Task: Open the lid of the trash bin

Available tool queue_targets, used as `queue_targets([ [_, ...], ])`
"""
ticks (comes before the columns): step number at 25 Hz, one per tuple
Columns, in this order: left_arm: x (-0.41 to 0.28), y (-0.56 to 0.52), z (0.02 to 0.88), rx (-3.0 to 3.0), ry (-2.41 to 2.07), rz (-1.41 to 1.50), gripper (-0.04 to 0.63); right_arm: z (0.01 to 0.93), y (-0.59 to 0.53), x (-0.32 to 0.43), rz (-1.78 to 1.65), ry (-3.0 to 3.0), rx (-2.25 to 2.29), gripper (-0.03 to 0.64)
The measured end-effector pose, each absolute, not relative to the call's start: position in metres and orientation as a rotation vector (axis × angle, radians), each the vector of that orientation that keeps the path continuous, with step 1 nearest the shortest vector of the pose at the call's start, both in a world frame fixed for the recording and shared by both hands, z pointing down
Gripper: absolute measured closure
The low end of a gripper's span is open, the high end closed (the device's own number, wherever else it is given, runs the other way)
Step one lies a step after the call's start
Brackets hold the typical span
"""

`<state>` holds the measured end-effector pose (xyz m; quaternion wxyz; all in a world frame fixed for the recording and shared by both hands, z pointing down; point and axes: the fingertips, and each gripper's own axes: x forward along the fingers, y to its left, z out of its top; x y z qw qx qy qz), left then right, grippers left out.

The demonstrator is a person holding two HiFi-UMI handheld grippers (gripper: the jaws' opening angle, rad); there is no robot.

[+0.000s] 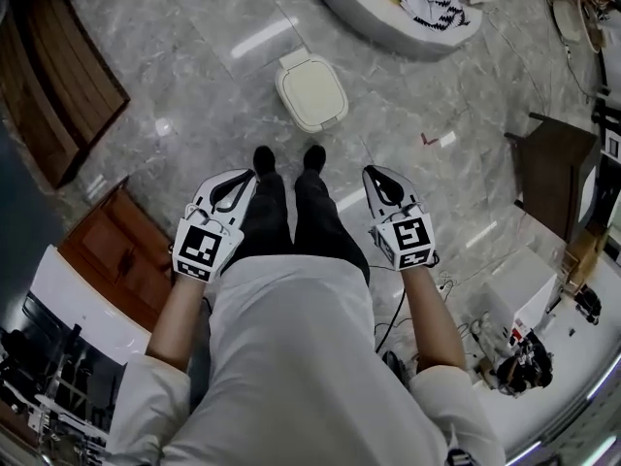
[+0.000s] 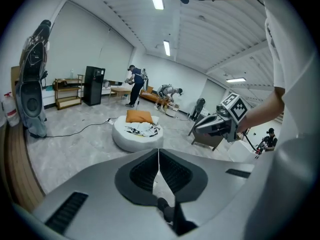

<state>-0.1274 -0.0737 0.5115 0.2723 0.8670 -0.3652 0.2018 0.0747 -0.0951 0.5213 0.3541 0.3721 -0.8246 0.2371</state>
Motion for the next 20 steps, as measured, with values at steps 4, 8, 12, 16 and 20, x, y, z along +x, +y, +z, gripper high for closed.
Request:
queue_targets([
  [4, -0.121, -0.077, 0.526, 2.297, -0.991, 0.541, 0.574, 0.54, -0.095, 0.087, 0.613, -2.101, 0.918, 0.583],
  [8, -0.113, -0.084, 0.544, 2.257, -1.028, 0.547, 0.574, 0.564, -0.099, 0.095, 0.654, -2.077, 0.882, 0.582],
  [12, -0.101, -0.086, 0.561, 2.207, -1.059, 0.542, 0.574, 0.586, -0.104, 0.094, 0.698, -2.076, 0.823, 0.582],
  [16, -0.089, -0.087, 0.58, 2.161, -1.082, 0.531, 0.574, 0.61, -0.11, 0.095, 0.723, -2.078, 0.767, 0.581],
  [20, -0.081, -0.083, 0.604, 2.109, -1.109, 0.529, 0.574, 0.645, -0.11, 0.102, 0.736, -2.06, 0.701, 0.581],
])
